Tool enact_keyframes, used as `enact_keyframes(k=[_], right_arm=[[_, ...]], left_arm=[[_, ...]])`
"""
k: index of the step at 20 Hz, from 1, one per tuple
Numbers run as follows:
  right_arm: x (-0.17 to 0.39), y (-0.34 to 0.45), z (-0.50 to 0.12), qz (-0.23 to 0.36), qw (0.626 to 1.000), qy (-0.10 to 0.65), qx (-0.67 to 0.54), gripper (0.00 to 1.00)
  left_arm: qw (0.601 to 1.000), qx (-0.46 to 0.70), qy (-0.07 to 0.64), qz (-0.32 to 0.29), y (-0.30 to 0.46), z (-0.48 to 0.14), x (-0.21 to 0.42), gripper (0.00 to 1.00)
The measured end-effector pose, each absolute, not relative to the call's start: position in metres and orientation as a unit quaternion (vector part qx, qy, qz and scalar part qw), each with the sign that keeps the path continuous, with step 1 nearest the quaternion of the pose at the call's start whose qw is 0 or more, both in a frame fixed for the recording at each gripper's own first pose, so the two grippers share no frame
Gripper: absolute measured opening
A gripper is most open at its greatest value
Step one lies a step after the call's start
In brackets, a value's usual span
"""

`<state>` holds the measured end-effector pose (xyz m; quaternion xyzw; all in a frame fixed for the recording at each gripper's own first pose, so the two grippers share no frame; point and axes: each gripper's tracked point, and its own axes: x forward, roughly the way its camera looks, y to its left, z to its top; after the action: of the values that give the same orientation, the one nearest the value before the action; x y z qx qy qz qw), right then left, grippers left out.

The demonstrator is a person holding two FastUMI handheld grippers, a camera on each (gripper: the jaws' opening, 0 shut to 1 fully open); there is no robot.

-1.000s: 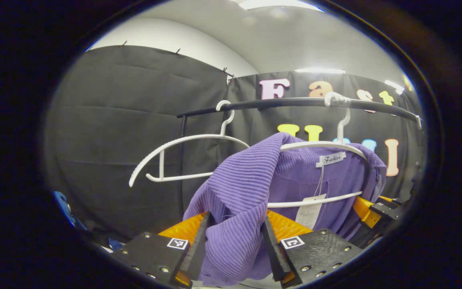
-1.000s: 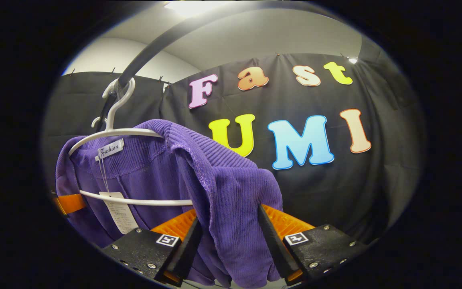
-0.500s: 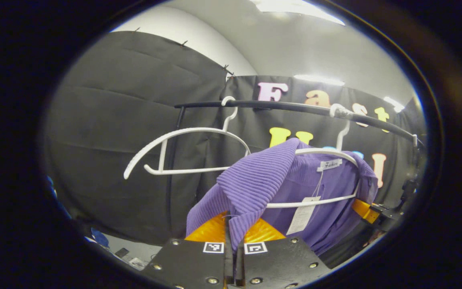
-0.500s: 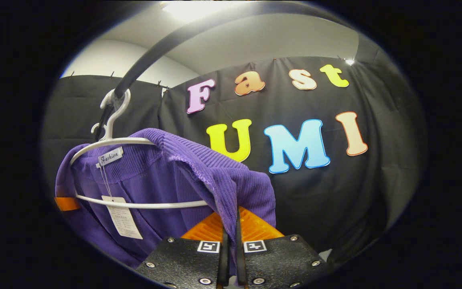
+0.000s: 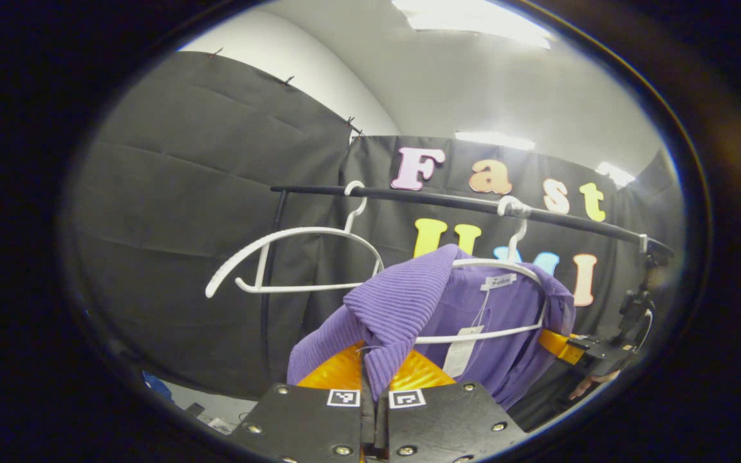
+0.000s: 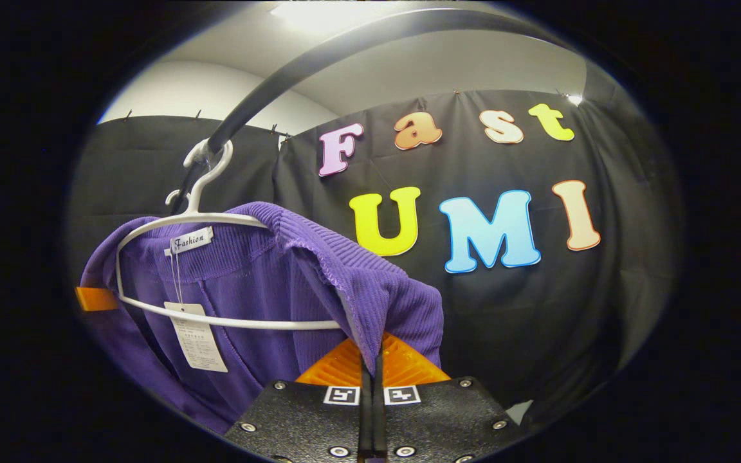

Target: Grasp the clothes on the hanger with both hands and then place them into the laundry hamper below.

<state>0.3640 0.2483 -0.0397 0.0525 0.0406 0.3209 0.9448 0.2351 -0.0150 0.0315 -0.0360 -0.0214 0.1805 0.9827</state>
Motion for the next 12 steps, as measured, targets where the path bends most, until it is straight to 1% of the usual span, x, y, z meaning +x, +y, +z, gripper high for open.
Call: enact_keyframes(k=[1,3,4,5,7,12], right_arm=[[0.363,0.248,-0.038,0.32,0.945,0.038,0.051,0.0],[0.361,0.245,-0.037,0.319,0.946,0.032,0.049,0.0],[0.36,0.245,-0.036,0.32,0.946,0.029,0.046,0.0],[0.356,0.245,-0.034,0.319,0.946,0.026,0.043,0.0],[0.355,0.246,-0.033,0.319,0.947,0.021,0.039,0.0],[0.35,0.25,-0.028,0.32,0.947,0.01,0.032,0.0]], left_arm=[[0.983,-0.041,-0.022,0.177,-0.017,0.034,0.233,0.01],[0.983,-0.051,-0.023,0.172,-0.019,0.038,0.228,0.01],[0.983,-0.057,-0.024,0.171,-0.021,0.039,0.227,0.05],[0.983,-0.063,-0.028,0.169,-0.022,0.042,0.226,0.01],[0.982,-0.067,-0.035,0.174,-0.017,0.049,0.226,0.0],[0.978,-0.076,-0.059,0.188,-0.001,0.074,0.22,0.01]])
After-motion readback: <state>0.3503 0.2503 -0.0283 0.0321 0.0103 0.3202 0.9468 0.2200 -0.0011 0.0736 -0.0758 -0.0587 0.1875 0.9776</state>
